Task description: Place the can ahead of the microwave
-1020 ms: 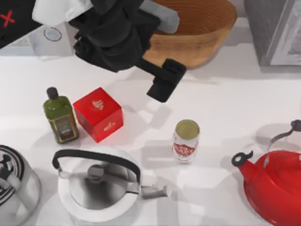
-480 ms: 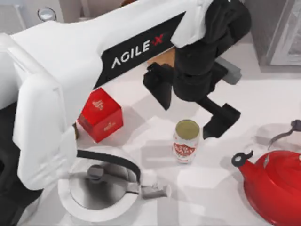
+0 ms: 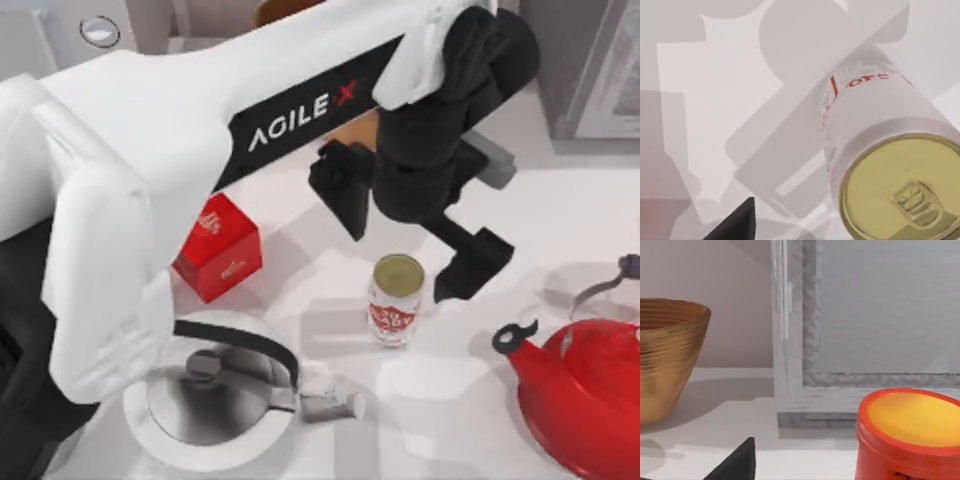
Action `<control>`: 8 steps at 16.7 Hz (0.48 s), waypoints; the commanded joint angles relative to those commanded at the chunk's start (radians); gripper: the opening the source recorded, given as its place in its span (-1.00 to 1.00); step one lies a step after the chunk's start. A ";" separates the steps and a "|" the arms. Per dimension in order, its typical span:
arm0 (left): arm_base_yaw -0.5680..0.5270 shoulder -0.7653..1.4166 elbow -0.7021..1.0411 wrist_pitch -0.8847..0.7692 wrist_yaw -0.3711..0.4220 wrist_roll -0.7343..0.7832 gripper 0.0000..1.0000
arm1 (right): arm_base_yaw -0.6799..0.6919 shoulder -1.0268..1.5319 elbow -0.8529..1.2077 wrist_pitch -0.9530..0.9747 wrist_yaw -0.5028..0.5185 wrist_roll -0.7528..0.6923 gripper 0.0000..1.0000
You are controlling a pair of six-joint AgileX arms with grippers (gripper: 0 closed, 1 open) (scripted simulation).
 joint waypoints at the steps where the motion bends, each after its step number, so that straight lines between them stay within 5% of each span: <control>1: -0.001 0.000 -0.023 0.023 0.000 0.001 1.00 | 0.000 0.000 0.000 0.000 0.000 0.000 1.00; 8: -0.002 0.003 -0.212 0.216 0.000 0.000 1.00 | 0.000 0.000 0.000 0.000 0.000 0.000 1.00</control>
